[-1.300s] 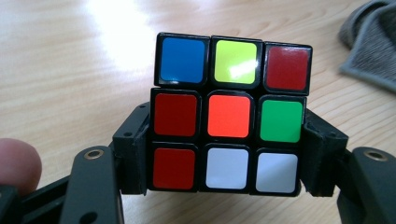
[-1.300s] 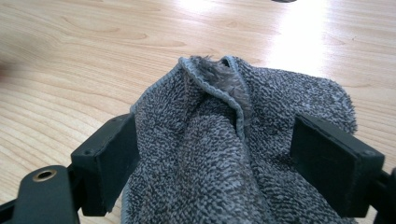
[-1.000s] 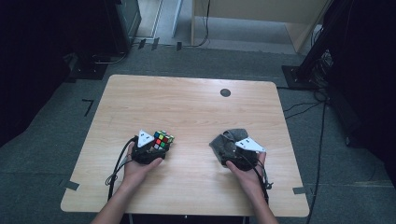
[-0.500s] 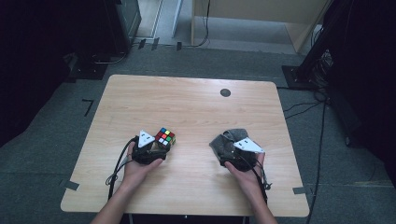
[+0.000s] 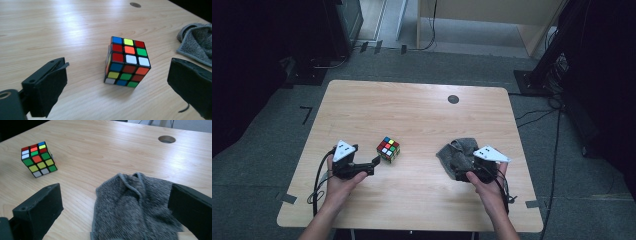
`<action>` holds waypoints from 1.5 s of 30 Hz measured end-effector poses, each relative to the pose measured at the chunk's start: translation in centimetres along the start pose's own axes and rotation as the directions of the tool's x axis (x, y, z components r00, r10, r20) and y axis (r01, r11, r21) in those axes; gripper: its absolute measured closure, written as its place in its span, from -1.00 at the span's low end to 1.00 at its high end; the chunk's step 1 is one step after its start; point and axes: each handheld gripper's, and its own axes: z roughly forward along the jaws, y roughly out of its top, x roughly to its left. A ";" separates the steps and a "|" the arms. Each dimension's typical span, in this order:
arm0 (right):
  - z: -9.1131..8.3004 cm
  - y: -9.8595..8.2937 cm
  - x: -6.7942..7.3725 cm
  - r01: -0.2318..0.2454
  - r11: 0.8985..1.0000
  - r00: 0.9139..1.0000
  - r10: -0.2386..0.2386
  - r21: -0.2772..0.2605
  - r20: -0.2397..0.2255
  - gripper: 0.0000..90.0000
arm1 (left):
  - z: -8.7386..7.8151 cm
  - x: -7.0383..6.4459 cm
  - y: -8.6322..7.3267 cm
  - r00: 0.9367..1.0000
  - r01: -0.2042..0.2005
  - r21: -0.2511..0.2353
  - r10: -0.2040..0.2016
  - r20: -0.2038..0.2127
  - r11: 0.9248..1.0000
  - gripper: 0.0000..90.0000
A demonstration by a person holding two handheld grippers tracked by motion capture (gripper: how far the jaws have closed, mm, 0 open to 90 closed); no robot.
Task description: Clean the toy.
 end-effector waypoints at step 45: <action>-8.1 -11.1 -8.8 -0.167 0.970 0.962 0.122 0.174 0.246 -1.00 | -8.3 7.6 -7.9 0.983 0.015 0.181 0.019 -0.184 0.983 -0.99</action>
